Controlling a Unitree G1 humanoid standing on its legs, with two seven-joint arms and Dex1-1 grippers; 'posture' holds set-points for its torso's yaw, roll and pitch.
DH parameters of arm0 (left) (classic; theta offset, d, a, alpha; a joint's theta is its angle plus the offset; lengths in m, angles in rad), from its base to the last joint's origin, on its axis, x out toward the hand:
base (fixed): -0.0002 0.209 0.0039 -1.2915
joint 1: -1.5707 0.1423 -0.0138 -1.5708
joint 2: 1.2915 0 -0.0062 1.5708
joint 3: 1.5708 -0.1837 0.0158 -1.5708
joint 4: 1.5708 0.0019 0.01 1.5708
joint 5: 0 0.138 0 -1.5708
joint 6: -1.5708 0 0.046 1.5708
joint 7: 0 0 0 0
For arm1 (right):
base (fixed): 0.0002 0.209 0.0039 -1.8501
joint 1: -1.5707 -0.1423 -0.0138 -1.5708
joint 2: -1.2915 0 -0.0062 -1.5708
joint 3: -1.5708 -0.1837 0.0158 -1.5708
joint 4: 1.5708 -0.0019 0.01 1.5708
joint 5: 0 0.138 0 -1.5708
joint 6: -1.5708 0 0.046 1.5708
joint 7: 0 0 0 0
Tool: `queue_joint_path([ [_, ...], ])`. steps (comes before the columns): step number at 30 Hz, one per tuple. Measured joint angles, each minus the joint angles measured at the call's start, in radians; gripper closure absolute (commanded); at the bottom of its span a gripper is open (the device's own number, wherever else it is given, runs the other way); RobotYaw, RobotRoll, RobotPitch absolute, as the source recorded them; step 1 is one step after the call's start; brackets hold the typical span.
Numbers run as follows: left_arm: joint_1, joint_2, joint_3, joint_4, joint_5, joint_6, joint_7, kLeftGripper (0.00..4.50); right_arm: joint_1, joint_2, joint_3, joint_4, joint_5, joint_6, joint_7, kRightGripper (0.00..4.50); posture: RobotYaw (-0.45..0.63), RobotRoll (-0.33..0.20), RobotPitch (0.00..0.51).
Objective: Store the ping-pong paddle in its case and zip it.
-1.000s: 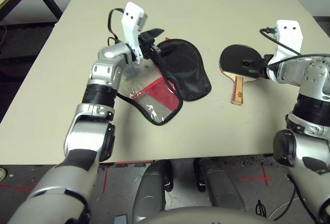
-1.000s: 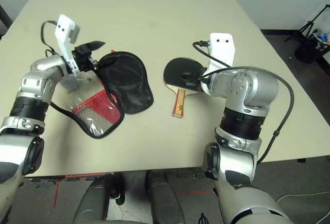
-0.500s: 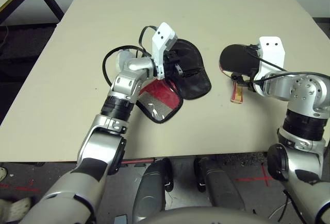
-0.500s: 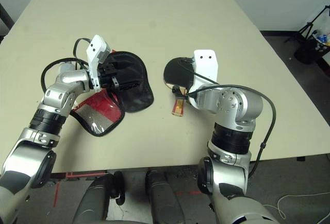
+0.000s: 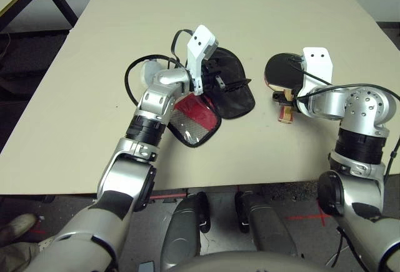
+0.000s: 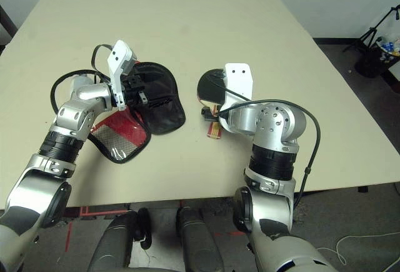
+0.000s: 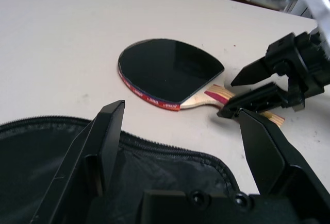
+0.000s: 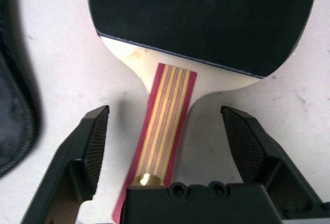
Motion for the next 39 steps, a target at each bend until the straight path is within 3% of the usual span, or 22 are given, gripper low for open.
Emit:
queue_joint_path([
  [6,0.003,0.003,0.007,-0.030,-0.002,0.017,0.010,0.00,0.005,-0.015,0.042,0.023,-0.014,0.000,0.035,2.76,-0.14,0.000,0.216],
  [9,0.005,0.006,0.011,-0.034,-0.003,0.027,0.016,0.00,-0.004,-0.016,0.051,0.039,-0.044,0.001,0.053,3.40,-0.14,0.000,0.213],
  [15,0.007,0.006,0.018,-0.043,-0.004,0.033,0.028,0.00,-0.055,-0.009,0.063,0.106,-0.140,-0.002,0.119,3.41,-0.12,0.000,0.207],
  [18,0.010,0.004,0.046,-0.064,-0.010,0.034,0.063,0.00,-0.107,-0.053,0.119,0.182,-0.194,-0.044,0.198,3.41,-0.12,0.000,0.204],
  [23,0.015,0.008,0.122,-0.110,-0.022,0.062,0.174,0.00,-0.295,-0.108,0.199,0.341,-0.281,-0.176,0.359,3.41,-0.10,0.000,0.189],
  [28,0.033,0.036,0.200,-0.177,-0.025,0.090,0.279,0.00,-0.414,-0.036,0.201,0.408,-0.301,-0.173,0.447,3.41,-0.09,0.000,0.186],
  [39,0.163,0.165,0.354,-0.275,-0.029,0.145,0.429,0.00,-0.397,0.101,0.196,0.352,-0.332,-0.039,0.511,3.41,-0.04,0.000,0.198],
])
